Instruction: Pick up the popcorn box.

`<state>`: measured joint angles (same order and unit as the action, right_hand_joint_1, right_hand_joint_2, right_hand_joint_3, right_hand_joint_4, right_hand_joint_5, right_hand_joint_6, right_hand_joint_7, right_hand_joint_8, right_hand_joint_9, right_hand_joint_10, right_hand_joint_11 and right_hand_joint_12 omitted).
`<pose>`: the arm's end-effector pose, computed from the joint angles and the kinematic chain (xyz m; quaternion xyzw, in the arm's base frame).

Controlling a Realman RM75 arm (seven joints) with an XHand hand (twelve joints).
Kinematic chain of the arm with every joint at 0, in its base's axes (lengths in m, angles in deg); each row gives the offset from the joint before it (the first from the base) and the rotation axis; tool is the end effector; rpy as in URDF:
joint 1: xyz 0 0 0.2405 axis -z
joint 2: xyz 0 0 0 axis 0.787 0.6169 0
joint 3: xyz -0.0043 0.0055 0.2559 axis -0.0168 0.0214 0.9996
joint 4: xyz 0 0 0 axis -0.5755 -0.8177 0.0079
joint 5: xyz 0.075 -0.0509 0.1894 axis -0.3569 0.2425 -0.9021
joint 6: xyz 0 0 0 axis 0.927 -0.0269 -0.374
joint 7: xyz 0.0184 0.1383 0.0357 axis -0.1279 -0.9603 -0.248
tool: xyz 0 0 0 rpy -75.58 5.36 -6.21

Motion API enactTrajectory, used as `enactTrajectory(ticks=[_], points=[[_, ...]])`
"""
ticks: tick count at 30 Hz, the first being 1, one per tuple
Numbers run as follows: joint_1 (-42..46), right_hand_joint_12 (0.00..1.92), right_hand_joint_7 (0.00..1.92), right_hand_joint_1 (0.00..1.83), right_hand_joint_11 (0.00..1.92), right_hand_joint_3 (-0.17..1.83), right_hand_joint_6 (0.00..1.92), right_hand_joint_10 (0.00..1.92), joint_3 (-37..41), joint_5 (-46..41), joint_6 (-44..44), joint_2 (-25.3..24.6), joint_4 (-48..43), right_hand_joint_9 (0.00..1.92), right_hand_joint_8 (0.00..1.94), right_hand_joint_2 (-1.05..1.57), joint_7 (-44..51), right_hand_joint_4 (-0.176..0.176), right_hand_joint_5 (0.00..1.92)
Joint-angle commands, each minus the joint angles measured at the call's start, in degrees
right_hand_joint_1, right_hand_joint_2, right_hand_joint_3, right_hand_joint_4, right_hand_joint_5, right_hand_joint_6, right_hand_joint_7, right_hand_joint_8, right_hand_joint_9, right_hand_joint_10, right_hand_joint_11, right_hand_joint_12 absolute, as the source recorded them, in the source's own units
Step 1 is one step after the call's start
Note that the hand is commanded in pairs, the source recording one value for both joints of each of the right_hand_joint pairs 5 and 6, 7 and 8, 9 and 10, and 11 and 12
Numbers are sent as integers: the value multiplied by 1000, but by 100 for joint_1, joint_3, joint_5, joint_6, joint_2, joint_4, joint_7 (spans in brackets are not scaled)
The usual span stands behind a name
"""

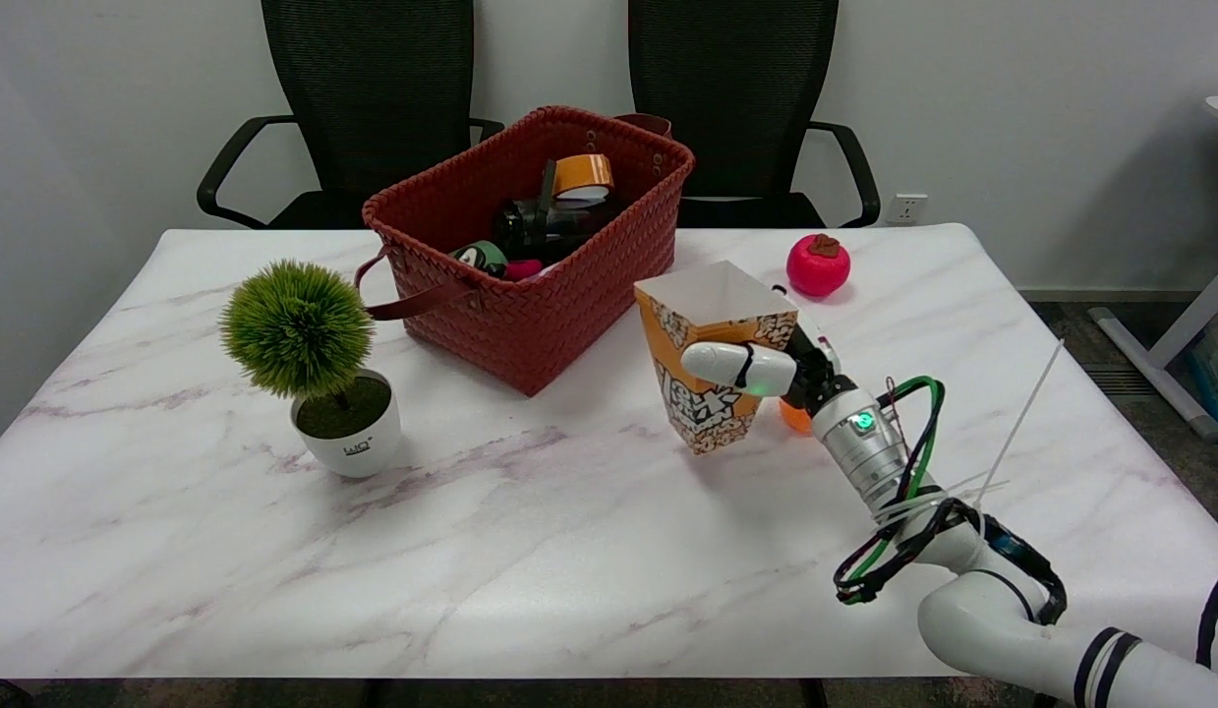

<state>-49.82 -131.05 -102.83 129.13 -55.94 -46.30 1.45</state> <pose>-0.2885 -0.3126 0.3297 0.5994 -0.4226 0.4958 0.4651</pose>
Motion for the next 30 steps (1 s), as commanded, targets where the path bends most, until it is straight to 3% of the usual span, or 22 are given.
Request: enactTrajectory(ticks=[1,23,30], points=[[-150,1062,797,944,1062,-175,563,592,489,226,-212,17,-262,592,797,481,-10,0,563],[-558,1166,822,936,1166,-175,538,569,448,226,-506,82,-349,569,822,505,-10,0,538],[-598,1320,1030,924,1320,-175,558,790,448,186,-514,89,-349,790,1030,541,-10,0,558]])
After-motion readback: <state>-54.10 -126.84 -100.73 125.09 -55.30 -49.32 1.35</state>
